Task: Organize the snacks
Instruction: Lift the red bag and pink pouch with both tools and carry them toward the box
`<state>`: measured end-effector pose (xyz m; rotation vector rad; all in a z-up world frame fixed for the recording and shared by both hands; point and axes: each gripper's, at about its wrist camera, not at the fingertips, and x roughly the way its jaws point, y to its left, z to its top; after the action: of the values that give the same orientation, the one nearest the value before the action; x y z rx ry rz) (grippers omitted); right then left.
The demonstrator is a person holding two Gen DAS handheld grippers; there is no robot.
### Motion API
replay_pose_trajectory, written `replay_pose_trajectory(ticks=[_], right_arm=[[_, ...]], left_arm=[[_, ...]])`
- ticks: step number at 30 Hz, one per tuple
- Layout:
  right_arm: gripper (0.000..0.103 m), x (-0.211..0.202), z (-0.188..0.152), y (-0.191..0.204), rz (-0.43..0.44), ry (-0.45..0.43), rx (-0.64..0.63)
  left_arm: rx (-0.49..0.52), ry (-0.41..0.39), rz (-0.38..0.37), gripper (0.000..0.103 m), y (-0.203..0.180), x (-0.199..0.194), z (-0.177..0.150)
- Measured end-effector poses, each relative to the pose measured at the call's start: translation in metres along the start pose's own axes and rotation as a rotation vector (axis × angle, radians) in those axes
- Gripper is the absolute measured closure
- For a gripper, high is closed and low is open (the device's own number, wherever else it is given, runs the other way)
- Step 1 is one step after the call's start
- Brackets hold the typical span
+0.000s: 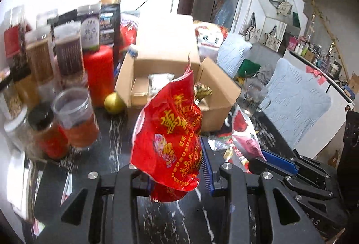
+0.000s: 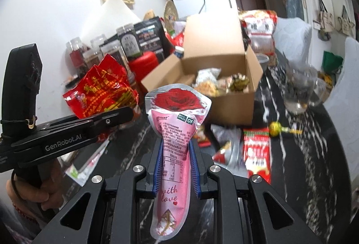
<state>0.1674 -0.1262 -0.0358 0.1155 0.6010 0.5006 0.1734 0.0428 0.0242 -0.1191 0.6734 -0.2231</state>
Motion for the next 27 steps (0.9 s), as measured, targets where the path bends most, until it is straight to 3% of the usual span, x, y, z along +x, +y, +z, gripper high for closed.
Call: replay_pose_trajectory(ticks=[11, 27], right_arm=[[0.081, 0.012, 0.056, -0.011, 0.016, -0.065, -0.027], [0.081, 0.059, 0.137, -0.046, 0.006, -0.133, -0.04]], left_arm=[[0.015, -0.076, -0.041, 0.07, -0.006, 0.011, 0.047], [-0.004, -0.168, -0.066, 0.07, 0.011, 0.062, 0.121]])
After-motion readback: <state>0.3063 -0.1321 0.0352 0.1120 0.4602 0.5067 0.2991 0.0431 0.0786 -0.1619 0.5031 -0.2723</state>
